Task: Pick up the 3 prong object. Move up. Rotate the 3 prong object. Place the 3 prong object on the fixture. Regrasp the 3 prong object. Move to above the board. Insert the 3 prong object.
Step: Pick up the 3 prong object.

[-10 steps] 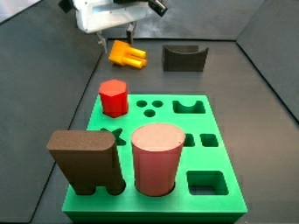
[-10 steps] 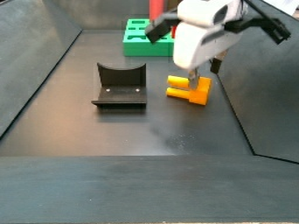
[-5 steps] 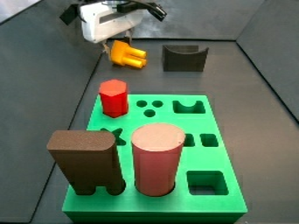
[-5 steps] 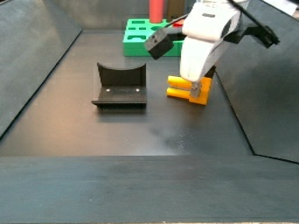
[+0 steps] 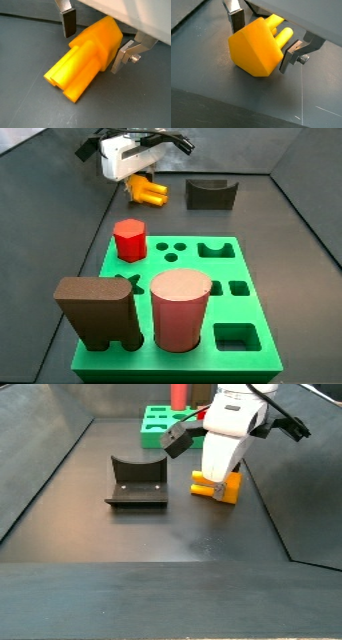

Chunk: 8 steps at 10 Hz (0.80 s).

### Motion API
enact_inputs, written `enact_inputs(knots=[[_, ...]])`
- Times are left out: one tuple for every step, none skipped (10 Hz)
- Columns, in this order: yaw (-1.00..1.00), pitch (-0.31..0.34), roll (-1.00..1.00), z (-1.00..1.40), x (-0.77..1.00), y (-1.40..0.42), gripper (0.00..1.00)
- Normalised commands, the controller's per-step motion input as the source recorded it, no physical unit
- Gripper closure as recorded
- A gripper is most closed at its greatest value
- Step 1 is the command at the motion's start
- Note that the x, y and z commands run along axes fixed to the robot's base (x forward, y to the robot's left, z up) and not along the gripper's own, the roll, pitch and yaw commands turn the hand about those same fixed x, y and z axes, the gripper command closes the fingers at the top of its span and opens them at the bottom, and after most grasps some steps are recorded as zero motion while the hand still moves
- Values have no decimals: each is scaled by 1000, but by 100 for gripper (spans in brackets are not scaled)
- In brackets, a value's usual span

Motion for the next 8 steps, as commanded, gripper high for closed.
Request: enact_inputs(knots=[[266,0,407,-500,0,0,0],[157,0,364,-469,0,0,0],[137,0,351,-389,0,11,0],[106,0,167,-243,0,0,0],[23,-57,-17,-11,-43,0,0],[0,-6,0,0,0,0,0],[0,0,0,0,0,0,100],[0,0,0,0,0,0,100]])
